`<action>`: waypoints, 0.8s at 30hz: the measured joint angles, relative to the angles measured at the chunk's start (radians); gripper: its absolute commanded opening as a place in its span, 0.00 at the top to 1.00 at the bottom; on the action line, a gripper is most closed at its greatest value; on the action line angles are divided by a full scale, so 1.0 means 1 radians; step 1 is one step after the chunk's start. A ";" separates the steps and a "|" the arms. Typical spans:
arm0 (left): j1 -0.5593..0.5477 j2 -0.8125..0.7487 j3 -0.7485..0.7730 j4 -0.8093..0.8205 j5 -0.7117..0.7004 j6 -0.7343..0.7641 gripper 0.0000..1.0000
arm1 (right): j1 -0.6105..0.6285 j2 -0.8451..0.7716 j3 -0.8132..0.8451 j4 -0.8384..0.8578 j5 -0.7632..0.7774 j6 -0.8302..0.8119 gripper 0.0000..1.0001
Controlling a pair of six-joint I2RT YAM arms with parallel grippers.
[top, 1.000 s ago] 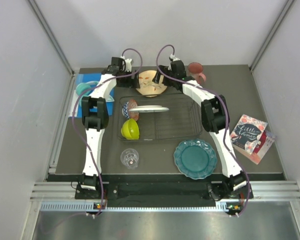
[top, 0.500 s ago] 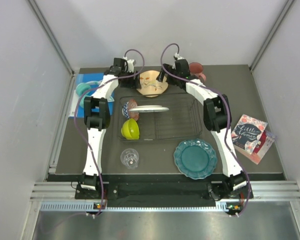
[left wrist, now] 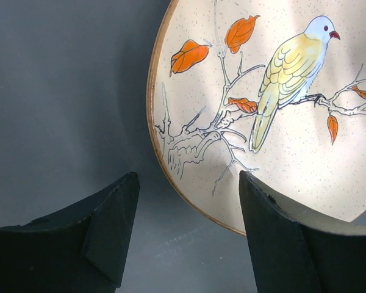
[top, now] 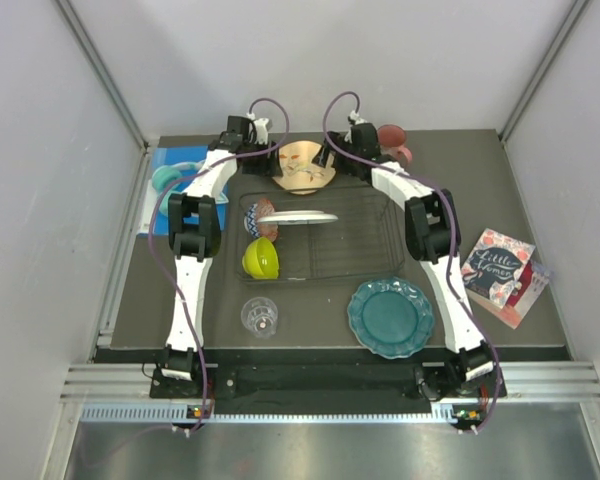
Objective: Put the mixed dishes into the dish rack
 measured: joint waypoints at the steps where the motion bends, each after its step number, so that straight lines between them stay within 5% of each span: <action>1: 0.000 0.000 0.000 0.000 0.002 0.000 0.29 | 0.000 0.013 0.010 0.027 -0.016 0.008 0.11; 5: -0.004 0.001 0.000 0.001 0.012 0.001 0.34 | 0.000 0.028 0.015 0.054 -0.058 0.046 0.18; 8: -0.009 0.002 0.000 0.001 0.019 0.004 0.36 | 0.000 0.035 0.013 0.074 -0.083 0.077 0.35; 9: -0.012 0.003 0.000 0.002 0.023 0.004 0.36 | 0.000 0.040 0.011 0.084 -0.098 0.093 0.51; 16: -0.018 0.003 0.000 0.000 0.002 0.039 0.39 | -0.037 0.055 -0.067 0.183 -0.154 0.187 1.00; 24: -0.018 0.003 0.000 -0.003 -0.001 0.056 0.32 | -0.051 0.035 -0.147 0.305 -0.196 0.298 1.00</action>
